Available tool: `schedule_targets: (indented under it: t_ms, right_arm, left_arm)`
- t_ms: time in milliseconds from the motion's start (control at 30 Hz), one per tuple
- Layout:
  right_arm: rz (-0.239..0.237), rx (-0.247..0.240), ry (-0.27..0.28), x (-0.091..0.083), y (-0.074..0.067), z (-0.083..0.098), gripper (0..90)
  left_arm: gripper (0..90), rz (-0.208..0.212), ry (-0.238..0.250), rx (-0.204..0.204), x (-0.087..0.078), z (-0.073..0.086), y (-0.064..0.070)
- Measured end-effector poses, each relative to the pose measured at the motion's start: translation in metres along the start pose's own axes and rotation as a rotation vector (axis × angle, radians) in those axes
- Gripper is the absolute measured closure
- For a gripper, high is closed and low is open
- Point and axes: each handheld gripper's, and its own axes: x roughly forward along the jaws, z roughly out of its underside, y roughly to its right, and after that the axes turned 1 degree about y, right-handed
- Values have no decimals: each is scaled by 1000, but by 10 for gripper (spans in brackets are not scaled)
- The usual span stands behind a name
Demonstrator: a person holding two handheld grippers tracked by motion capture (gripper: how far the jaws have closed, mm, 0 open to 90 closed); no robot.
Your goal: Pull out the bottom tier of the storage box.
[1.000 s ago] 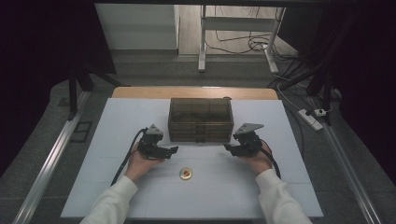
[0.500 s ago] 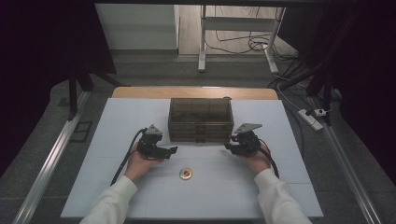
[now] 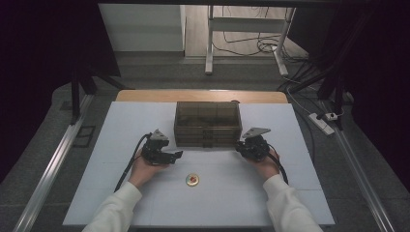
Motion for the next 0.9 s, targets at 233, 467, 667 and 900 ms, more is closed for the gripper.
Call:
schedule_targets:
  t_ms: [233,467,667,900]
  right_arm:
    - [4,-8,0,0,1,0,786]
    - [13,-20,1,0,1,0,804]
    - [13,-23,1,0,1,1,804]
    - [10,-25,-1,-1,1,1,804]
  left_arm:
    - [258,-8,-8,4,2,1,-1]
    - [350,-16,-11,11,5,1,-1]
    - [419,-38,-1,3,11,0,-2]
    - [515,-46,4,8,15,0,-3]
